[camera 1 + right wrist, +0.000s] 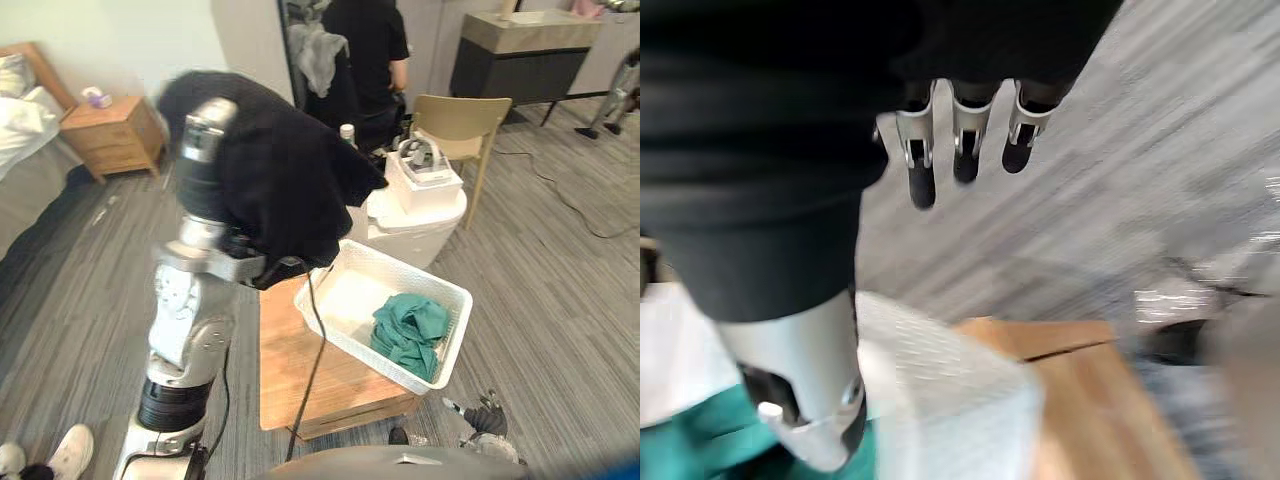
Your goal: Tidy the bed and pick cloth on bed and put in laundry
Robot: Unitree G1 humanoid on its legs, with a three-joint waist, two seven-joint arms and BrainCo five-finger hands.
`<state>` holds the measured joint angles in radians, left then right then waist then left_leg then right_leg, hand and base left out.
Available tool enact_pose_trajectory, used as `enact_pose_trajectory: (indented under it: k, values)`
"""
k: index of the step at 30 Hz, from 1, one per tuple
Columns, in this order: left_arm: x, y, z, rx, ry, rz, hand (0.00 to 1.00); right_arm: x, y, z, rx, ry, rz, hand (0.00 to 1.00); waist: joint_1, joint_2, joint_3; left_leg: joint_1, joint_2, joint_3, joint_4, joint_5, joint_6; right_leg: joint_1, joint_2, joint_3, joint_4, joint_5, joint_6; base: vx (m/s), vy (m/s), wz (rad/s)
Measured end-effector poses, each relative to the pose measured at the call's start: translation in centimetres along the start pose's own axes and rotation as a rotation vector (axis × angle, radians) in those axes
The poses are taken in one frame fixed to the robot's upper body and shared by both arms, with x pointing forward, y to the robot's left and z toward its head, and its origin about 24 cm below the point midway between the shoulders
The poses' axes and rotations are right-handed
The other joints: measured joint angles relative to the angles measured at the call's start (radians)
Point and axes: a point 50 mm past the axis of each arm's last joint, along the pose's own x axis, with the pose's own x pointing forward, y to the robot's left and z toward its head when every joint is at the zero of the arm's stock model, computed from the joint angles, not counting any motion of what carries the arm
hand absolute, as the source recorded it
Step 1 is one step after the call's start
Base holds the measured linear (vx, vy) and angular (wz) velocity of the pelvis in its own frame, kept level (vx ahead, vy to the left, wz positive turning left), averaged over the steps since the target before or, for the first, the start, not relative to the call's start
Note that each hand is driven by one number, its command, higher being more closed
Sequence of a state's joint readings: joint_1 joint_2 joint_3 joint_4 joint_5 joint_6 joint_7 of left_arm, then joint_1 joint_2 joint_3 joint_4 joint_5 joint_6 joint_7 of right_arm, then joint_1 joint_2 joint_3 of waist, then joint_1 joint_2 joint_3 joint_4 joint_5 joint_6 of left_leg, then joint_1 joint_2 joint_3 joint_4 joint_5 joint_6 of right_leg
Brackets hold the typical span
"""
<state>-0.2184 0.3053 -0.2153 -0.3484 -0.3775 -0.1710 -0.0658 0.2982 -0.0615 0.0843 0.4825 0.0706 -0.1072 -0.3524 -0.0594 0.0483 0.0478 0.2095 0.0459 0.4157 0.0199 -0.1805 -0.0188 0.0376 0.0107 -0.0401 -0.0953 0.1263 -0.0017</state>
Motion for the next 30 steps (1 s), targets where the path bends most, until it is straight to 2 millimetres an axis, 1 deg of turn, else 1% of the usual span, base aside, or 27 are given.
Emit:
enact_pose_trajectory:
  k: [1,2,3,4,5,6,7,8,10,11,12,13,15,16,17,19,21,22,23,25,26,27,28,29,30]
  values:
    - [-0.2,-0.2,-1.5,0.026,0.065,0.005,1.00,-0.1,0.4,0.7,0.002,-0.037,0.019,0.00,-0.006,-0.002,-0.001,0.000,0.002,0.005,0.001,-0.002,-0.002,-0.001,0.002,0.004,0.000,0.000,-0.001,0.00,0.001,-0.33]
    - [-0.9,-0.4,-4.5,0.081,0.195,0.028,1.00,-0.5,1.1,1.7,-0.003,-0.105,0.060,0.00,-0.008,-0.010,-0.010,-0.004,0.005,0.023,-0.002,-0.006,-0.006,-0.014,0.008,0.024,0.000,0.002,-0.004,0.00,-0.004,-0.25]
    - [-1.2,-0.4,-5.4,0.101,0.238,0.041,1.00,-0.6,1.4,2.0,-0.007,-0.127,0.078,0.00,-0.009,-0.005,-0.013,-0.004,0.007,0.030,-0.002,-0.007,-0.008,-0.015,0.010,0.028,0.000,0.002,-0.005,0.01,-0.009,-0.31]
    - [-2.6,-0.4,-8.5,0.166,0.374,0.077,1.00,-1.0,2.2,2.9,-0.015,-0.177,0.127,0.00,-0.017,-0.009,-0.012,-0.004,0.011,0.050,-0.002,-0.010,-0.012,-0.021,0.015,0.036,0.000,0.002,-0.007,0.03,-0.014,-0.21]
    - [-3.9,-0.3,-10.6,0.226,0.477,0.097,1.00,-1.2,2.7,3.3,-0.016,-0.205,0.161,0.00,-0.026,-0.015,-0.008,-0.004,0.017,0.068,-0.002,-0.009,-0.015,-0.025,0.018,0.040,0.000,0.001,-0.008,0.03,-0.014,-0.17]
    - [-4.5,-0.2,-11.2,0.249,0.513,0.104,1.00,-1.3,2.9,3.4,-0.017,-0.213,0.174,0.00,-0.031,-0.017,-0.007,-0.004,0.018,0.070,-0.003,-0.008,-0.017,-0.026,0.019,0.040,0.000,0.002,-0.009,0.04,-0.012,-0.13]
    - [-6.1,0.0,-13.1,0.292,0.614,0.127,1.00,-1.5,3.2,3.5,-0.024,-0.228,0.209,0.00,-0.038,-0.022,-0.004,-0.006,0.020,0.077,-0.003,-0.003,-0.020,-0.031,0.022,0.047,0.000,0.003,-0.011,0.03,0.001,-0.11]
    - [-7.3,0.2,-14.2,0.303,0.679,0.150,1.00,-1.8,3.1,3.3,-0.033,-0.231,0.231,0.00,-0.039,-0.023,-0.003,-0.005,0.021,0.086,-0.003,0.001,-0.020,-0.032,0.023,0.051,0.000,0.002,-0.011,0.04,0.006,-0.11]
    - [-8.3,0.4,-15.1,0.329,0.730,0.164,1.00,-2.1,2.9,3.3,-0.031,-0.233,0.247,0.00,-0.044,-0.026,-0.001,-0.007,0.021,0.099,-0.003,0.001,-0.021,-0.036,0.023,0.055,0.000,0.002,-0.011,0.01,0.024,-0.06]
    - [-8.6,0.7,-15.2,0.354,0.731,0.166,1.00,-2.1,3.0,3.3,-0.027,-0.231,0.261,0.00,-0.051,-0.034,0.004,-0.020,0.018,0.102,-0.002,0.001,-0.021,-0.051,0.022,0.058,0.000,0.003,-0.010,-0.01,0.023,-0.07]
    - [-8.6,0.8,-15.2,0.363,0.726,0.168,1.00,-2.2,3.1,3.3,-0.026,-0.231,0.268,0.00,-0.052,-0.038,0.006,-0.024,0.017,0.103,-0.002,0.001,-0.021,-0.056,0.022,0.061,0.000,0.005,-0.010,-0.04,0.017,-0.15]
    - [-8.7,1.3,-15.1,0.404,0.720,0.154,1.00,-2.2,3.3,3.3,-0.021,-0.228,0.290,0.00,-0.054,-0.048,0.015,-0.047,0.012,0.111,0.000,0.001,-0.021,-0.081,0.020,0.076,0.000,0.013,-0.009,-0.06,0.010,-0.25]
    - [-8.6,2.0,-15.2,0.433,0.727,0.149,1.00,-1.9,3.5,3.9,-0.009,-0.244,0.302,0.00,-0.061,-0.053,0.040,-0.065,0.005,0.124,0.001,0.003,-0.018,-0.106,0.018,0.096,0.000,0.026,-0.008,-0.06,0.006,-0.29]
    - [-8.3,2.6,-15.3,0.459,0.732,0.144,1.00,-1.6,3.5,4.5,-0.009,-0.264,0.302,0.00,-0.073,-0.055,0.074,-0.074,-0.002,0.131,0.003,0.004,-0.015,-0.121,0.015,0.112,0.000,0.034,-0.006,-0.06,0.007,-0.22]
    - [-8.2,2.8,-15.3,0.466,0.734,0.144,1.00,-1.4,3.4,4.8,-0.014,-0.272,0.301,0.00,-0.086,-0.056,0.093,-0.079,-0.007,0.136,0.002,0.007,-0.010,-0.132,0.012,0.114,0.000,0.038,-0.004,-0.07,0.010,-0.19]
    - [-8.0,2.8,-15.3,0.470,0.733,0.134,1.00,-1.2,3.3,5.1,-0.004,-0.280,0.297,0.00,-0.104,-0.053,0.126,-0.088,-0.013,0.148,0.003,0.009,-0.008,-0.146,0.010,0.132,0.000,0.047,0.001,-0.05,0.008,-0.21]
    - [-8.3,1.9,-16.0,0.501,0.771,0.062,1.00,-1.0,3.2,5.2,0.005,-0.280,0.297,0.00,-0.125,-0.048,0.156,-0.087,-0.017,0.161,0.004,0.009,-0.007,-0.152,0.010,0.153,0.000,0.052,0.005,-0.04,0.004,-0.26]
    - [-8.5,1.8,-16.2,0.502,0.780,0.050,1.00,-1.0,3.2,5.2,0.006,-0.280,0.298,0.00,-0.130,-0.047,0.158,-0.087,-0.018,0.164,0.004,0.008,-0.007,-0.153,0.011,0.156,0.000,0.052,0.006,-0.03,-0.004,-0.17]
    - [-9.2,1.3,-16.7,0.528,0.825,0.012,0.00,-0.8,3.2,5.2,0.014,-0.279,0.307,0.00,-0.148,-0.044,0.160,-0.081,-0.018,0.172,0.000,0.008,-0.007,-0.151,0.013,0.161,0.001,0.052,0.006,-0.02,-0.008,-0.15]
    - [-10.4,0.9,-17.6,0.523,0.906,0.018,0.00,-0.7,3.0,5.1,0.020,-0.281,0.311,0.00,-0.162,-0.040,0.165,-0.069,-0.017,0.181,-0.001,0.006,-0.009,-0.143,0.017,0.168,0.001,0.053,0.007,-0.03,-0.011,-0.17]
    - [-11.3,0.8,-18.2,0.524,0.973,0.040,0.00,-0.7,2.9,5.0,0.021,-0.285,0.314,0.00,-0.170,-0.036,0.180,-0.066,-0.016,0.183,0.003,0.001,-0.005,-0.136,0.021,0.181,0.000,0.053,0.007,-0.05,-0.010,-0.27]
    - [-12.0,1.0,-18.5,0.547,1.016,0.063,0.00,-0.8,2.9,5.1,0.024,-0.298,0.324,0.00,-0.173,-0.035,0.193,-0.070,-0.014,0.198,0.011,-0.007,-0.004,-0.141,0.023,0.200,0.000,0.055,0.010,-0.06,-0.011,-0.27]
    - [-12.2,1.2,-18.6,0.563,1.030,0.074,0.00,-0.8,2.9,5.2,0.026,-0.305,0.327,0.00,-0.173,-0.035,0.200,-0.073,-0.013,0.206,0.018,-0.010,-0.003,-0.144,0.024,0.208,0.000,0.057,0.012,-0.07,-0.017,-0.37]
    - [-12.8,1.6,-18.8,0.597,1.065,0.122,0.00,-0.8,2.9,5.4,0.024,-0.321,0.340,0.00,-0.174,-0.031,0.220,-0.086,-0.013,0.213,0.031,-0.019,0.001,-0.156,0.024,0.221,0.000,0.061,0.015,-0.07,-0.019,-0.22]
    - [-13.0,1.8,-18.8,0.606,1.073,0.138,0.00,-0.8,2.9,5.4,0.023,-0.325,0.343,0.00,-0.177,-0.030,0.224,-0.091,-0.013,0.214,0.035,-0.020,0.001,-0.162,0.023,0.223,0.000,0.063,0.014,-0.06,-0.023,-0.23]
